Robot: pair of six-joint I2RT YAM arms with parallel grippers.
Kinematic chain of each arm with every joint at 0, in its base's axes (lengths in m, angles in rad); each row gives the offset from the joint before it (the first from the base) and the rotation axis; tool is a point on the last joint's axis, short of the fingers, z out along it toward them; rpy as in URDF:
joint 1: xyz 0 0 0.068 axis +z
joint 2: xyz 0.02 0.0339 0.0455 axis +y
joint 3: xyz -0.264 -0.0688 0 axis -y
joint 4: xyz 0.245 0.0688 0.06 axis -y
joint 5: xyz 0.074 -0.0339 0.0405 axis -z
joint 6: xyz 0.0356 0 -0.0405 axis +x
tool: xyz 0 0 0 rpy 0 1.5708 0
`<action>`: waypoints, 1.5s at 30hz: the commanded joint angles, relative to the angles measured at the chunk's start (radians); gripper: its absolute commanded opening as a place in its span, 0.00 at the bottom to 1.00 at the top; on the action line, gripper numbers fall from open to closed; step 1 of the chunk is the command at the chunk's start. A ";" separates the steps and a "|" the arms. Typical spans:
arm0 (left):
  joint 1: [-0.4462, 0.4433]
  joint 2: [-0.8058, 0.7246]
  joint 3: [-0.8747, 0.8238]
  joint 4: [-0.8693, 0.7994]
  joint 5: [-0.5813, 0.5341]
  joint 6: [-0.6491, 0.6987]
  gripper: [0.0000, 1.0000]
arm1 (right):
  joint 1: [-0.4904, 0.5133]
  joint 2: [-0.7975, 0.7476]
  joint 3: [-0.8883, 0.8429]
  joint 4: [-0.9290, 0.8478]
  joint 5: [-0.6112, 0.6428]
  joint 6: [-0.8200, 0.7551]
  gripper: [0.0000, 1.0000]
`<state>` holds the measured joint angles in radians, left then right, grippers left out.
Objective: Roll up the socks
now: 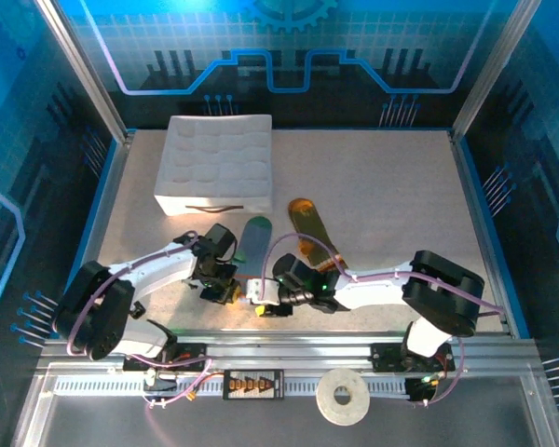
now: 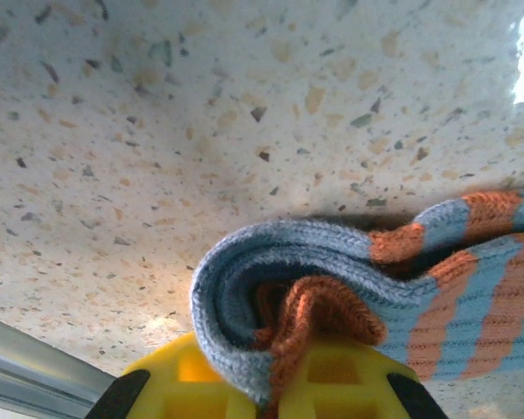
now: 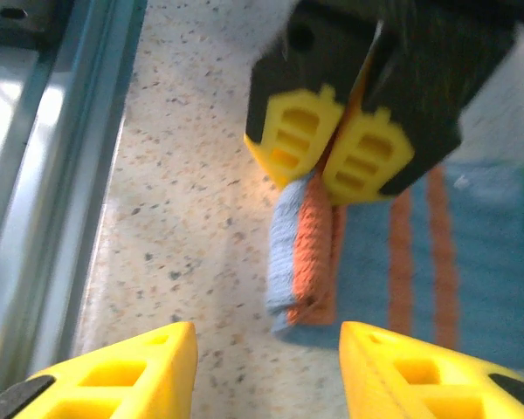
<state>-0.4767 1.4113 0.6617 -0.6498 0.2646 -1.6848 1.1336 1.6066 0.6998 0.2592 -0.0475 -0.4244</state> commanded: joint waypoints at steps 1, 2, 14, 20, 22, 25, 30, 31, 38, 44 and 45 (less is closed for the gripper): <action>0.012 0.079 -0.023 -0.098 -0.041 0.035 0.00 | 0.076 -0.013 -0.021 0.099 0.226 -0.224 0.47; 0.016 0.089 -0.021 -0.093 -0.039 0.040 0.00 | 0.097 -0.007 -0.018 0.108 0.245 -0.255 0.46; 0.036 0.190 0.055 -0.119 -0.036 0.121 0.00 | 0.159 0.190 0.085 0.152 0.372 -0.363 0.35; 0.036 0.209 0.071 -0.128 -0.034 0.139 0.00 | 0.157 0.251 0.128 0.122 0.400 -0.355 0.24; 0.038 0.210 0.071 -0.127 -0.032 0.140 0.00 | 0.157 0.261 0.136 0.096 0.405 -0.331 0.17; 0.038 0.206 0.077 -0.128 -0.030 0.147 0.00 | 0.152 0.261 0.139 0.035 0.377 -0.272 0.08; 0.045 0.150 0.108 -0.159 -0.053 0.168 0.06 | 0.115 0.226 0.113 -0.078 0.230 -0.102 0.00; 0.047 0.132 0.113 -0.166 -0.059 0.172 0.10 | 0.105 0.222 0.109 -0.095 0.198 -0.073 0.00; 0.083 -0.019 0.106 -0.186 -0.083 0.177 0.41 | 0.028 0.252 0.109 -0.190 -0.056 0.114 0.00; 0.108 -0.140 0.070 -0.185 -0.115 0.178 0.50 | -0.014 0.285 0.135 -0.232 -0.139 0.177 0.00; 0.109 -0.159 0.064 -0.185 -0.116 0.181 0.50 | -0.024 0.290 0.141 -0.238 -0.152 0.189 0.00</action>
<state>-0.3763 1.3102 0.7578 -0.8028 0.1852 -1.5116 1.1286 1.8225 0.8577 0.2279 -0.0872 -0.3237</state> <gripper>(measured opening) 0.500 0.052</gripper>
